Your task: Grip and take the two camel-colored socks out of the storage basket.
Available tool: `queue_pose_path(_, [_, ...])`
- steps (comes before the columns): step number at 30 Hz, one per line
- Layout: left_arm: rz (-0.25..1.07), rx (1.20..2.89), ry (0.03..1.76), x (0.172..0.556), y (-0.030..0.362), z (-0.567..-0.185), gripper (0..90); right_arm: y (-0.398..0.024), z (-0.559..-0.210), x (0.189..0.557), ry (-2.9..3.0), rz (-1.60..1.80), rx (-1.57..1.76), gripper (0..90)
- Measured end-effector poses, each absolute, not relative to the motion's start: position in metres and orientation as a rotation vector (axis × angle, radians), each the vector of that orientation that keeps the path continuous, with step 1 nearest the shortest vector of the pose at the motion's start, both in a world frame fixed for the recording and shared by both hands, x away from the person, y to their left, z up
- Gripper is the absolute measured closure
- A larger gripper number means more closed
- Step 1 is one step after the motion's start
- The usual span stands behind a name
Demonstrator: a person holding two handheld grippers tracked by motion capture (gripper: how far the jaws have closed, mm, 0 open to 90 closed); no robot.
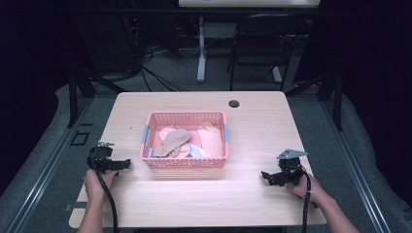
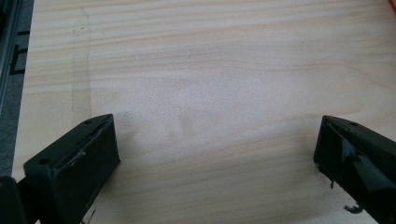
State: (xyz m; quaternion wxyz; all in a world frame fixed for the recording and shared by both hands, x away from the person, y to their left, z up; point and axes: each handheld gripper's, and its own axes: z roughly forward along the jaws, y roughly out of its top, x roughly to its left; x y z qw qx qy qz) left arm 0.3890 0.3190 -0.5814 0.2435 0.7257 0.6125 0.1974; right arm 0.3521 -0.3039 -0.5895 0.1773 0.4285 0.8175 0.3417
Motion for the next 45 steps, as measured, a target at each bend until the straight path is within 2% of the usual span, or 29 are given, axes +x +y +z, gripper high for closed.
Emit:
queue_pose_path(16, [0.536,1.988,1.678,0.389,0.319,-0.581,0.0,-0.303,-0.590,0.352,2.308,0.970,1.215,0.0])
queue_pose_path(20, [0.494,2.015,1.710,0.391,0.323,-0.577,0.0,-0.303,-0.590,0.352,2.308,0.971,1.214,0.0])
queue_pose_path(32, [0.404,1.958,1.644,0.389,0.328,-0.535,0.1,-0.303,-0.589,0.351,2.310,0.960,1.219,0.0])
queue_pose_path(45, [0.374,1.971,1.619,0.394,0.332,-0.504,0.1,-0.303,-0.589,0.351,2.306,0.957,1.226,0.0])
